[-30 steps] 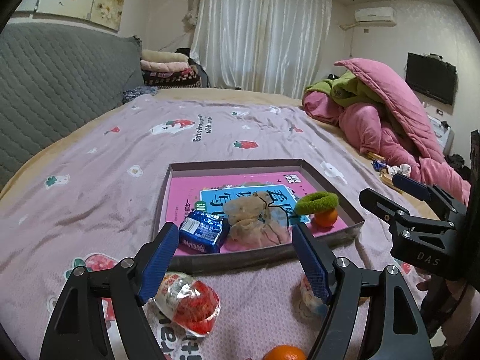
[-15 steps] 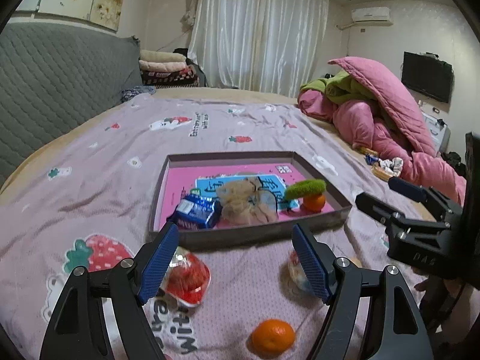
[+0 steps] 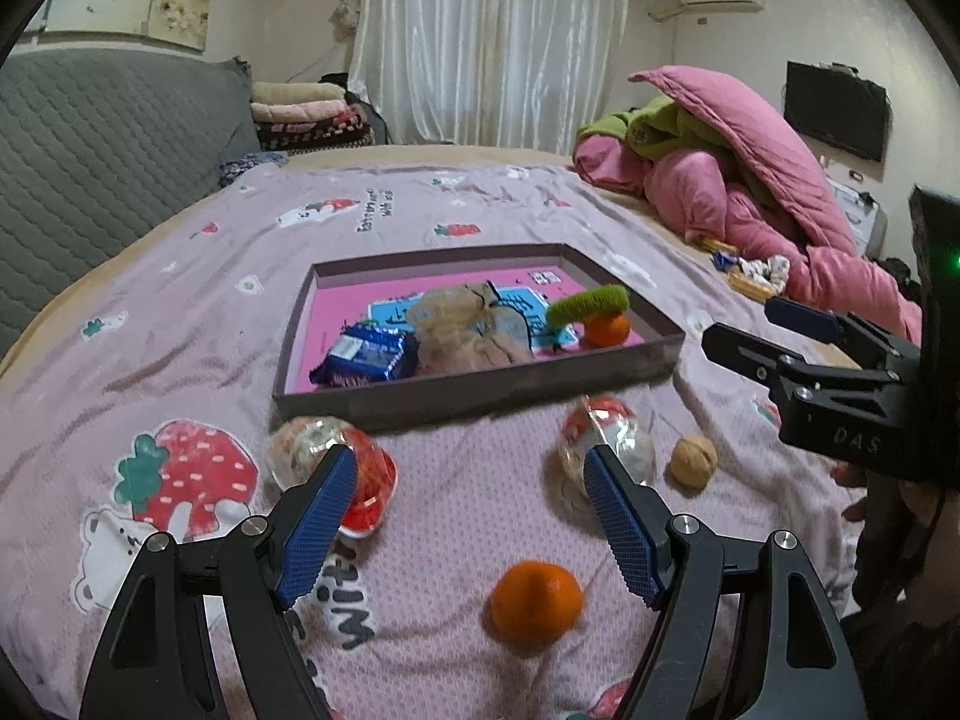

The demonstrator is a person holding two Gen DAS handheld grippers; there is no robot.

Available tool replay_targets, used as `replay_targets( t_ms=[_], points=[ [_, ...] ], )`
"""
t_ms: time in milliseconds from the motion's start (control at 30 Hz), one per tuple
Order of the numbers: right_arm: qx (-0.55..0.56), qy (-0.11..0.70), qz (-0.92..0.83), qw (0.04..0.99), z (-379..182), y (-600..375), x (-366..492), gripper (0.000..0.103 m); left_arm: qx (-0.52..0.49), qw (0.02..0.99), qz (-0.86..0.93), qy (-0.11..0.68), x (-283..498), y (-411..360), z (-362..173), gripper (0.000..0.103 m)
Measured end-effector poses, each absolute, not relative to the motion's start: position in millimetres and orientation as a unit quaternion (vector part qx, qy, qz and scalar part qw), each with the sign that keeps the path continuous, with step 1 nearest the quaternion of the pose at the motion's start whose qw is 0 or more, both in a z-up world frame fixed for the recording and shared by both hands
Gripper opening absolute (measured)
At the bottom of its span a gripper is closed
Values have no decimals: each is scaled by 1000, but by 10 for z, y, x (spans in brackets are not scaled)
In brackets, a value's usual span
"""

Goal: Organize objects
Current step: 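Move the left gripper to the mandarin orange while the right gripper approaches the walnut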

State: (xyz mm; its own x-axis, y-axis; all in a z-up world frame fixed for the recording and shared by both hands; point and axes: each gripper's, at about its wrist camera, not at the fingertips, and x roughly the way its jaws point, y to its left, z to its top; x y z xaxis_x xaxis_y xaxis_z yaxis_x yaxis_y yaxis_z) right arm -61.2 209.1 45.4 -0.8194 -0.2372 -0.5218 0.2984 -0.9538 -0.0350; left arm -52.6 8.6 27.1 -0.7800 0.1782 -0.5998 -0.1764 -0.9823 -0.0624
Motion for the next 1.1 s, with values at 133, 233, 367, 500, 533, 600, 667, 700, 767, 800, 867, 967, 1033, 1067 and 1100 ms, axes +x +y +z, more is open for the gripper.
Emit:
replay_targets(
  t_ms=[133,233,367,500,533,600,667,700,767,800,867,967,1033,1067,1100],
  points=[
    [271,61,-950,141,410,2105,-592,85,-323,98,941,7,-471,104,210,79],
    [275,68,-949,141,382,2102,-583,85,-330,99,939,10,-465,112,164,79],
    [285,79,-945,142,323,2080,-585,85,-345,106,933,13,-452,154,76,79],
    [291,85,-942,146,270,2078,-566,85,-351,111,930,16,-424,182,16,79],
    [293,87,-941,147,260,2076,-563,85,-352,111,929,19,-418,193,3,79],
    [298,90,-938,150,229,2076,-564,85,-355,112,928,24,-404,208,-28,79],
    [305,92,-935,154,200,2077,-566,85,-359,113,926,23,-404,206,-49,79],
    [308,93,-934,155,183,2077,-565,85,-360,113,926,22,-404,204,-55,79],
    [311,98,-932,156,155,2080,-558,85,-362,112,925,20,-406,190,-67,79],
    [314,101,-931,158,137,2076,-553,85,-363,111,925,19,-409,186,-73,79],
    [317,107,-929,159,109,2070,-546,85,-364,111,925,17,-411,172,-81,79],
    [322,109,-927,159,72,2081,-546,85,-366,112,924,15,-415,164,-96,79],
    [324,111,-926,158,60,2089,-552,85,-367,113,923,14,-419,160,-102,79],
    [323,110,-926,158,60,2089,-552,85,-368,113,923,14,-423,161,-109,79],
    [324,109,-926,159,59,2090,-552,85,-369,113,922,14,-428,158,-114,79]
  ],
)
